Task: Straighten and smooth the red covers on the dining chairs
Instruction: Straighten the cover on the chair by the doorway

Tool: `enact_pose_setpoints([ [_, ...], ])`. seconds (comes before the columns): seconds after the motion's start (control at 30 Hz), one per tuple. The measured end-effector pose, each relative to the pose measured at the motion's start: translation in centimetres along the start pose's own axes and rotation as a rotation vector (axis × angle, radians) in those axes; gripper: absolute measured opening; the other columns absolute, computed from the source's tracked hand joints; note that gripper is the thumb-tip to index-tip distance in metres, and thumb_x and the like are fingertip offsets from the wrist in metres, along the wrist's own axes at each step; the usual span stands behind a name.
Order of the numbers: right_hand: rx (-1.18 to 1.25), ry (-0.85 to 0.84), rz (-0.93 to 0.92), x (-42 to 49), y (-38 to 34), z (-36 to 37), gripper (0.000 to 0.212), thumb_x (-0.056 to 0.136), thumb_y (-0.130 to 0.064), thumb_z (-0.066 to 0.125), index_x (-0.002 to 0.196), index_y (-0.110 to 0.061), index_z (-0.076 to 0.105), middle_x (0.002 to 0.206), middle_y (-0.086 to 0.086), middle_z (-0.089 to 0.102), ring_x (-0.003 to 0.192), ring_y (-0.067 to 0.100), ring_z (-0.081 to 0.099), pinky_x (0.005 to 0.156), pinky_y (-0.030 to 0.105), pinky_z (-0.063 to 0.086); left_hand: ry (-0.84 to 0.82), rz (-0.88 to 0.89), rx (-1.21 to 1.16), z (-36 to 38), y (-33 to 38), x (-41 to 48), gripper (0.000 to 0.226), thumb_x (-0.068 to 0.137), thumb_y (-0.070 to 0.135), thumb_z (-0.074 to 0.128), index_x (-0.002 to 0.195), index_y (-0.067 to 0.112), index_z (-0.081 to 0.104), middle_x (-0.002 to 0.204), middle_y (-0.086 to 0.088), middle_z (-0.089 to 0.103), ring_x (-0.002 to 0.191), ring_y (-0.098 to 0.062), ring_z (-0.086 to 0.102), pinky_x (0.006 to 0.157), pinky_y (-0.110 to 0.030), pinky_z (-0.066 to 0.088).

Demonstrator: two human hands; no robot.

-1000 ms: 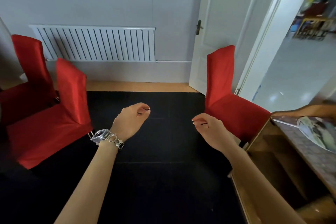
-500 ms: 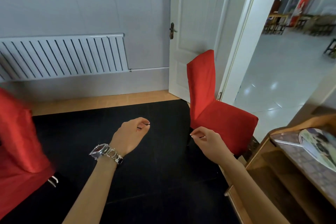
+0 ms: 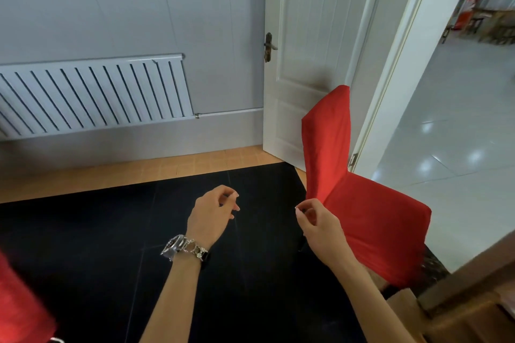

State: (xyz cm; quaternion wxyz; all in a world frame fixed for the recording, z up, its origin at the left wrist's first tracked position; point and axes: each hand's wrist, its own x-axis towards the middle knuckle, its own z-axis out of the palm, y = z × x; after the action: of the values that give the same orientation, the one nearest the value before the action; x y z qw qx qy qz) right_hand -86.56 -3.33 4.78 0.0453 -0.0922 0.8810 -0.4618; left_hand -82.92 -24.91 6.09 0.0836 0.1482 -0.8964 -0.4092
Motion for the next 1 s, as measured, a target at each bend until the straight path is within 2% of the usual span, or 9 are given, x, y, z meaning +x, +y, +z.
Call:
enact_pose_setpoints([
  [0.07, -0.014, -0.019, 0.042, 2.4, -0.1, 1.4, 0.004, 0.097, -0.025, 0.052, 0.101, -0.025, 0.055, 0.090, -0.005, 0.061, 0.078, 0.009, 0.060, 0.064, 0.017, 0.045, -0.037, -0.011, -0.013, -0.3, -1.5, 2.9, 0.013, 0.098, 0.028, 0.049, 0.103, 0.026, 0.060, 0.081, 0.012, 0.066, 0.073, -0.003, 0.064, 0.074, -0.029, 0.056],
  [0.2, -0.031, -0.008, 0.135, 7.4, 0.0, 4.8, 0.005, 0.098, -0.026, 0.052, 0.101, -0.024, 0.056, 0.090, -0.007, 0.061, 0.080, 0.007, 0.060, 0.063, 0.015, 0.043, -0.131, -0.004, -0.005, -1.1, -5.0, 9.7, 0.015, 0.098, 0.027, 0.048, 0.106, 0.024, 0.061, 0.085, 0.011, 0.066, 0.077, -0.004, 0.064, 0.075, -0.026, 0.054],
  [0.4, 0.014, 0.057, 0.300, 13.8, -1.4, 9.6, 0.011, 0.098, -0.022, 0.052, 0.088, -0.025, 0.057, 0.082, -0.004, 0.065, 0.075, 0.008, 0.063, 0.069, 0.022, 0.052, -0.328, 0.000, 0.031, -3.0, -9.1, 18.8, 0.013, 0.099, 0.026, 0.048, 0.102, 0.027, 0.060, 0.089, 0.010, 0.068, 0.081, -0.005, 0.065, 0.080, -0.032, 0.055],
  [0.67, 0.068, 0.337, 0.304, 23.1, -4.6, 10.5, 0.007, 0.098, -0.027, 0.052, 0.093, -0.028, 0.058, 0.085, -0.010, 0.066, 0.081, 0.000, 0.061, 0.065, 0.015, 0.044, -0.360, 0.287, 0.041, -2.1, -4.8, 33.8, 0.018, 0.099, 0.027, 0.047, 0.108, 0.022, 0.061, 0.084, 0.014, 0.064, 0.078, -0.005, 0.063, 0.082, -0.034, 0.054],
  [0.77, 0.066, 0.388, 0.354, 26.5, -4.3, 9.8, 0.010, 0.097, -0.028, 0.053, 0.094, -0.025, 0.062, 0.087, -0.011, 0.066, 0.083, 0.003, 0.062, 0.071, 0.023, 0.050, -0.423, 0.313, -0.040, 0.3, -2.4, 38.1, 0.019, 0.099, 0.023, 0.048, 0.108, 0.017, 0.063, 0.084, 0.008, 0.065, 0.082, -0.015, 0.065, 0.084, -0.043, 0.054],
  [0.9, 0.007, 0.474, 0.363, 31.5, -2.3, 8.8, 0.013, 0.097, -0.028, 0.053, 0.105, -0.023, 0.061, 0.102, -0.009, 0.063, 0.099, 0.010, 0.060, 0.081, 0.026, 0.048, -0.465, 0.432, 0.018, 4.1, 0.2, 43.4, 0.023, 0.099, 0.026, 0.048, 0.114, 0.016, 0.061, 0.087, 0.008, 0.066, 0.079, -0.011, 0.065, 0.079, -0.036, 0.055],
  [1.0, -0.110, 0.517, 0.412, 36.0, -0.8, 7.9, 0.035, 0.095, -0.036, 0.055, 0.127, -0.023, 0.050, 0.130, -0.002, 0.047, 0.120, 0.019, 0.046, 0.096, 0.038, 0.045, -0.496, 0.524, 0.132, 7.1, 2.6, 47.6, 0.037, 0.100, 0.029, 0.045, 0.135, 0.020, 0.046, 0.117, 0.004, 0.061, 0.100, -0.010, 0.059, 0.074, -0.021, 0.048],
])
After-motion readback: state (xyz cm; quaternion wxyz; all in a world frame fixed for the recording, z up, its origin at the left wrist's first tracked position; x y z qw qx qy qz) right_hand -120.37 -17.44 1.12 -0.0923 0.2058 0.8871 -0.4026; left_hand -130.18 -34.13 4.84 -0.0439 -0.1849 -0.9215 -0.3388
